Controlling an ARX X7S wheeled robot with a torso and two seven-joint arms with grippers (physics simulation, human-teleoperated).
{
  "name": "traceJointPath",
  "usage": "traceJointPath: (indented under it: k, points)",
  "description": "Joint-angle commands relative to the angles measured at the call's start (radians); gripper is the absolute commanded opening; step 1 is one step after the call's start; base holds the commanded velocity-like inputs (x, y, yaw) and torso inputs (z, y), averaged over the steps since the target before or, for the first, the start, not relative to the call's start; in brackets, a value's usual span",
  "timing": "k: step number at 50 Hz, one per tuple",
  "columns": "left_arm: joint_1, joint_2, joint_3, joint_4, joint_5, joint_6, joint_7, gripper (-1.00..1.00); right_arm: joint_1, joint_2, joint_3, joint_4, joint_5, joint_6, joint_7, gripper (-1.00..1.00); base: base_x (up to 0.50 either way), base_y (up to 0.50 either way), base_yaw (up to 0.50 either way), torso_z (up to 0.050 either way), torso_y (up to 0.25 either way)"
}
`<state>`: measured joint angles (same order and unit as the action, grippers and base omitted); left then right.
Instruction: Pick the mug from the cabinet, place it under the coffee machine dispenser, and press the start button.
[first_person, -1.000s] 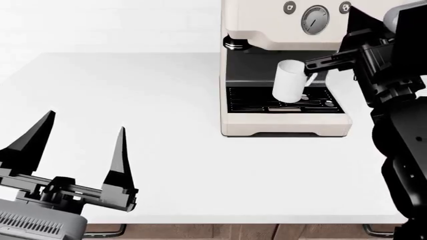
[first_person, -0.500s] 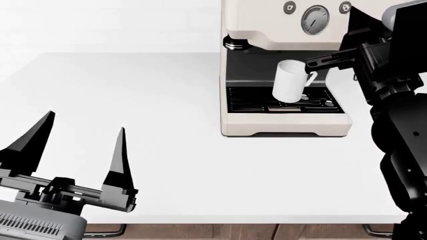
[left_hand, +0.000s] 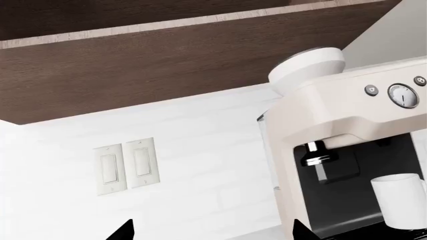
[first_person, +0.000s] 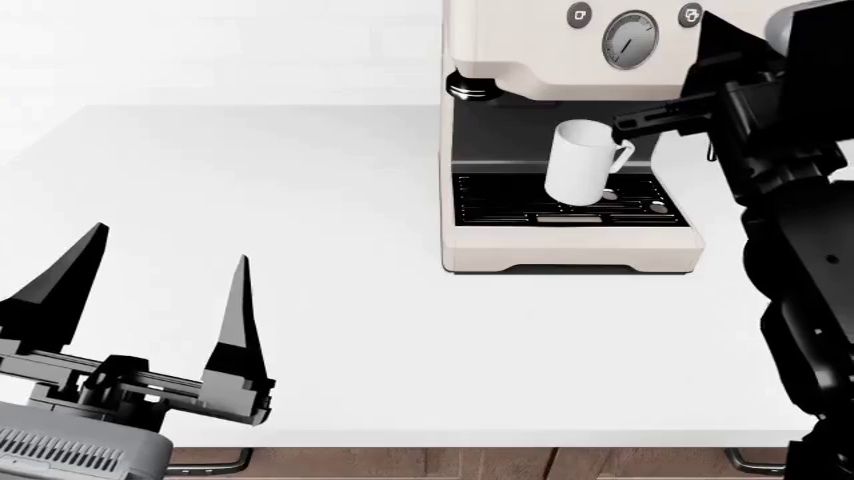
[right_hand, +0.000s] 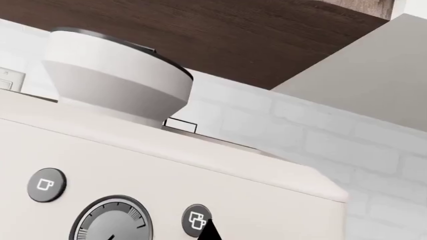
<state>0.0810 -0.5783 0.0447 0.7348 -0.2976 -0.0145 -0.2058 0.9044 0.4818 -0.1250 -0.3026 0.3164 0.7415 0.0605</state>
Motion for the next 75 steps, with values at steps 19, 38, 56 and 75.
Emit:
traceJointPath:
  k: [19,38,56,75]
  points:
    - [0.003,-0.006,-0.001,0.001,-0.003,0.003,-0.005,1.00,0.022,-0.007,-0.019,0.054,-0.011,-0.024,0.000,-1.00,0.00,0.00,0.00,0.000,-0.002]
    - [0.007,-0.006,0.000,-0.005,-0.004,0.011,-0.007,1.00,0.035,-0.018,-0.047,0.057,-0.009,-0.024,-0.008,-1.00,0.00,0.00,0.00,0.001,-0.003]
    - [0.003,-0.011,0.000,-0.003,-0.007,0.012,-0.009,1.00,0.036,-0.016,-0.050,0.039,-0.005,-0.013,-0.001,-1.00,0.00,0.00,0.00,0.001,-0.002]
    - [0.029,-0.021,-0.044,0.033,-0.021,0.007,-0.039,1.00,-0.172,0.084,0.203,-0.430,0.161,0.195,0.059,-1.00,0.00,0.00,0.00,0.000,0.000]
